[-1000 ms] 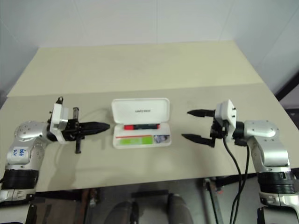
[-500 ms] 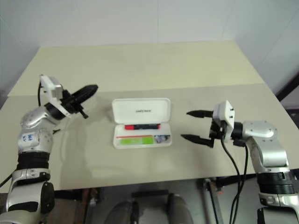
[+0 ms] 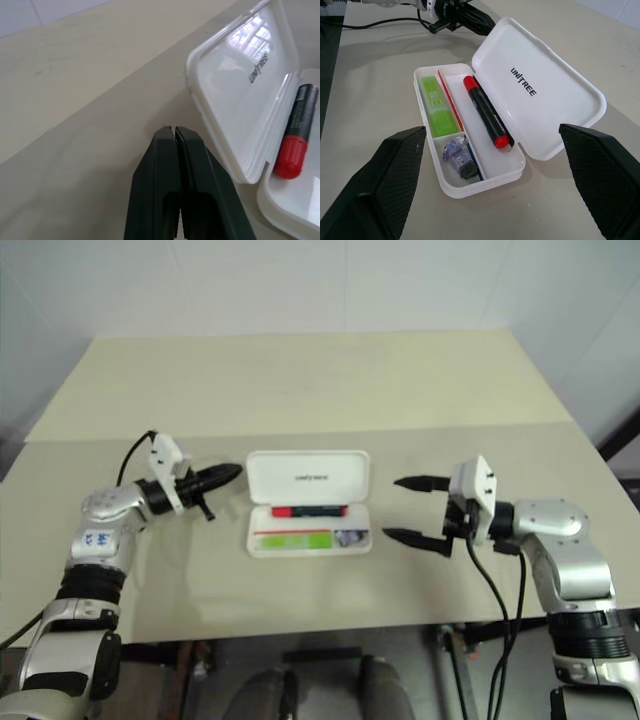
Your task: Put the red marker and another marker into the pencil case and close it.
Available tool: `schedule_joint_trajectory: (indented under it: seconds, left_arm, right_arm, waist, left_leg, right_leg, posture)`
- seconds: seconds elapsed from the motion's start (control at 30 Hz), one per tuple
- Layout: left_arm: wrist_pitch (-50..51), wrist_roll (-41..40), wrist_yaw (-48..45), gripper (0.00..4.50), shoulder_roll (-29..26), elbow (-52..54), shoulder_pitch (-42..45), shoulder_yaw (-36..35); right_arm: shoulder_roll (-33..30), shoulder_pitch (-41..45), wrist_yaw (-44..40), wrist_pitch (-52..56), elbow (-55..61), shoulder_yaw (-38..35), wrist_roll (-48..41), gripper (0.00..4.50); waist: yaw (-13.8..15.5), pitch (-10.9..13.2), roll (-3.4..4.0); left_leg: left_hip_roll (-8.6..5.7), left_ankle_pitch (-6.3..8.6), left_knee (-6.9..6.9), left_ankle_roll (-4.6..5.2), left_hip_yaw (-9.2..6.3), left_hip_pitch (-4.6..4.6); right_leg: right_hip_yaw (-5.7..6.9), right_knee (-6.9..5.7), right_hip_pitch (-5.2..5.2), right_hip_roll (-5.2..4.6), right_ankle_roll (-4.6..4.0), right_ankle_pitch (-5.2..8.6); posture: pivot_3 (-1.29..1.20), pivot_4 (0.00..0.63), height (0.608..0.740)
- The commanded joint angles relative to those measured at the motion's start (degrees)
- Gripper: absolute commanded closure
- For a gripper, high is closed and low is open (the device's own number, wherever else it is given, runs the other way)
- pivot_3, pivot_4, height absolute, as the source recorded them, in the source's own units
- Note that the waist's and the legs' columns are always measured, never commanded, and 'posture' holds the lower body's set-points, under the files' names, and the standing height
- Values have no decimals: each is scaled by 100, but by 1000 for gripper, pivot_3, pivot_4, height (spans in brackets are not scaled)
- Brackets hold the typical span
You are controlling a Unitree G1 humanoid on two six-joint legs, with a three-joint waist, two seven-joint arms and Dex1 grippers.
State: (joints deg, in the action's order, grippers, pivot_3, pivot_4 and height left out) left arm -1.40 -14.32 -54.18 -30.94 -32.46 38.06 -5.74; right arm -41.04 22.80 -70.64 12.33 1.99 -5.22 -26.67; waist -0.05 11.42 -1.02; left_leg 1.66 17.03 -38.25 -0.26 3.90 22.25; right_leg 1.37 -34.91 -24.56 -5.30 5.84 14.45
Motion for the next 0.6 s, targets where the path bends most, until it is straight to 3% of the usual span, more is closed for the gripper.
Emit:
schedule_joint_trajectory:
  seconds: [0.03, 0.4, 0.6]
  left_arm:
    - [-93, -64, -123, 4481, 41, 54, 177, -6]
    - [-190, 0, -311, 4481, 247, -6, 313, 165]
    - [-374, -123, -883, 4481, 215, 291, 139, 215]
  right_arm:
    - [10, -19, 33, -53, 174, -113, -134, 0]
    - [113, -3, 52, -148, 105, -89, -106, 0]
    - [130, -63, 63, -217, 87, -105, -109, 0]
  waist:
    - [1, 0, 0]
    - [7, 0, 0]
    - [5, 0, 0]
  left_leg:
    - [0, 0, 0, 0, 0, 0]
    - [-1, 0, -2, 0, 0, 1]
    - [-1, 0, -1, 0, 0, 2]
  right_leg:
    - [0, 0, 0, 0, 0, 0]
    - [0, -3, 1, 1, 0, 0]
    - [1, -3, 0, 2, 0, 0]
  posture:
    - [0, 150, 740]
    - [0, 150, 740]
    - [0, 150, 740]
